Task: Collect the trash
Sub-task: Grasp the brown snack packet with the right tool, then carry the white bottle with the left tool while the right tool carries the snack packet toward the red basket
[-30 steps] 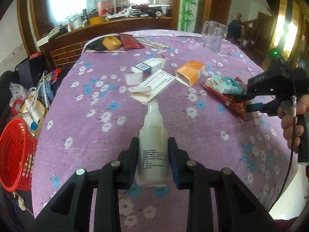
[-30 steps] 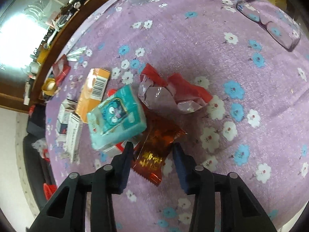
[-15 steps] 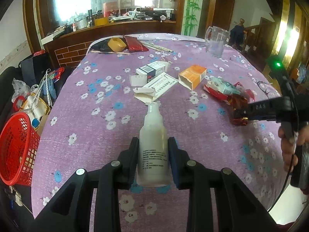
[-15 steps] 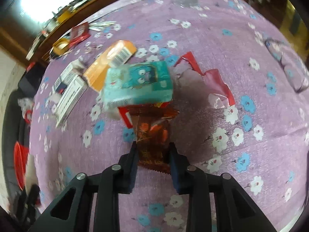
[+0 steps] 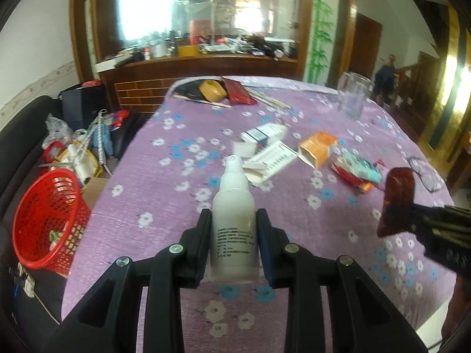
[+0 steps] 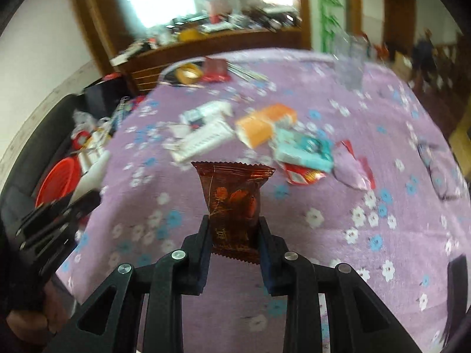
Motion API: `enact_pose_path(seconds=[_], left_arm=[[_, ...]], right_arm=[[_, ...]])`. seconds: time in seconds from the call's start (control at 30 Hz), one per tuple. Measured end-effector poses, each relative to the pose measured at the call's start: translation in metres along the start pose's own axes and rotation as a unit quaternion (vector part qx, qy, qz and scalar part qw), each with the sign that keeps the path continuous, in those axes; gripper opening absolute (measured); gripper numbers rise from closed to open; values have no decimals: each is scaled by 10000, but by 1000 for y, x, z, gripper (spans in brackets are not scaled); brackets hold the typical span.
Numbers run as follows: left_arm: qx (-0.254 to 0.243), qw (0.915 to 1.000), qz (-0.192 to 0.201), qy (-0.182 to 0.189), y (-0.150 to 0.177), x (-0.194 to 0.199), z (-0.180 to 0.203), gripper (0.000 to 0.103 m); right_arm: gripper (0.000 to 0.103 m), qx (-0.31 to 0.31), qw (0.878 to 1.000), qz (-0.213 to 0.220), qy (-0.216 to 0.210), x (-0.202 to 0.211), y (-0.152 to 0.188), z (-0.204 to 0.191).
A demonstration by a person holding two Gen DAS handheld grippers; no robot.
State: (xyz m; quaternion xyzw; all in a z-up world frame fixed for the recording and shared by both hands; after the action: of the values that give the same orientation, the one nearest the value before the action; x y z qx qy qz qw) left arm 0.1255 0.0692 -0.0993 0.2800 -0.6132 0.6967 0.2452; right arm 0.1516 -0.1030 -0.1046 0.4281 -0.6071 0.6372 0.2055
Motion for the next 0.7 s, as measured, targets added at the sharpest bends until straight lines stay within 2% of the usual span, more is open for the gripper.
enact_pose_path(seconds=[0.13,0.7], left_arm=[[88,9998,51,-160,-4,6,-9,29],[361,9964,183,-751,-3,33,-55,29]], right_arm=[[31,254,9995,187,-88,13,-3,-16],[31,698,9956,278,-563,15,-17,-69]])
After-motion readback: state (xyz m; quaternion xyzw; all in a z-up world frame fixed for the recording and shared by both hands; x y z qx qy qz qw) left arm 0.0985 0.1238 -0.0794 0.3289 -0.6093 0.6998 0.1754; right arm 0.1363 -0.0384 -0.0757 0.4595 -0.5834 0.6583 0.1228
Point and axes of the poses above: each gripper's, at about its wrist camera, not at the fingertips, and x roughly against the way its jaws point, z to its right, y to its underside, the point moved 9 cm from there along -x, roughly the way its jaws point, and after that the axes turned 7 degrees about y, right-handed, at the moved point
